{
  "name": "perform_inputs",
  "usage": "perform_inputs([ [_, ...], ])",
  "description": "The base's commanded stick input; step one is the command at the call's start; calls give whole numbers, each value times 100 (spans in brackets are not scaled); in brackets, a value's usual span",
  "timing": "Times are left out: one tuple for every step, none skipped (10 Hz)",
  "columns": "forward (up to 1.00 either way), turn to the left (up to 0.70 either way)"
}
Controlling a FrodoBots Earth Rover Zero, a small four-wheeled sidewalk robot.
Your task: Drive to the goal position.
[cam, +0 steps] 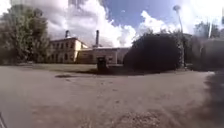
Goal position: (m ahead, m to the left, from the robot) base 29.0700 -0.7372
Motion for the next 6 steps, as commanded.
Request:
perform_inputs([
  [3,0],
  [44,0],
  [70,0],
  [70,0],
  [70,0],
  [70,0],
])
